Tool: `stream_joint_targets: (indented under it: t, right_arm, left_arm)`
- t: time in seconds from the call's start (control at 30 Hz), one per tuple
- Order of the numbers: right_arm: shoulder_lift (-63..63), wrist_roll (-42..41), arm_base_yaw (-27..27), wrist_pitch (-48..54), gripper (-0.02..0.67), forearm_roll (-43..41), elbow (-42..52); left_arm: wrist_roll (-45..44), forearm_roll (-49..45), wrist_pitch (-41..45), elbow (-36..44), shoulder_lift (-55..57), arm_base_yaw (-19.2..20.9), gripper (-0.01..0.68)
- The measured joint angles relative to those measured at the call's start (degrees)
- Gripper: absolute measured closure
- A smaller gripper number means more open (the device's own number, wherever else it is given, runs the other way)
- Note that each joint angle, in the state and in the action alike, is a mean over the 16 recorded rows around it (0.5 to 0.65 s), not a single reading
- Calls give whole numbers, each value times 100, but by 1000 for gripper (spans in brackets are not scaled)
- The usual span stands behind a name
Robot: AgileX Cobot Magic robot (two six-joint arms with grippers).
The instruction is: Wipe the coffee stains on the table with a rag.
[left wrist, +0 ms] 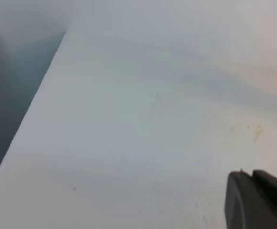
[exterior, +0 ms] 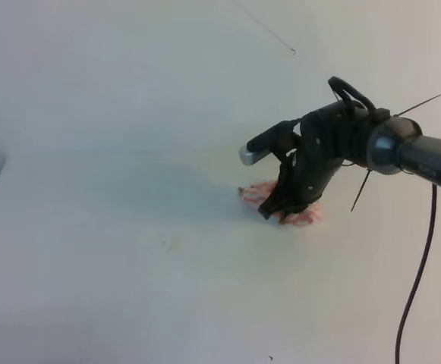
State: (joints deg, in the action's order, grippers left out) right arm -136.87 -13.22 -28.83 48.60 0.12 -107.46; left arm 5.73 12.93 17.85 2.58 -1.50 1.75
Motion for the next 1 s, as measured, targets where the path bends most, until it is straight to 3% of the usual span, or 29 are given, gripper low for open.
stream_joint_targets:
  t: [0.3, 0.7, 1.0]
  right_arm:
    - [-327, 112, -163, -556, 626, 126, -588]
    - [-742, -342, -1246, 561, 630, 539, -1519]
    - [-530, -428, -1460, 1439, 624, 648, -1402]
  left_arm:
    - [0, 0, 0, 0, 0, 0, 672]
    - [0, 0, 0, 0, 0, 0, 672]
    - [0, 0, 0, 0, 0, 0, 672]
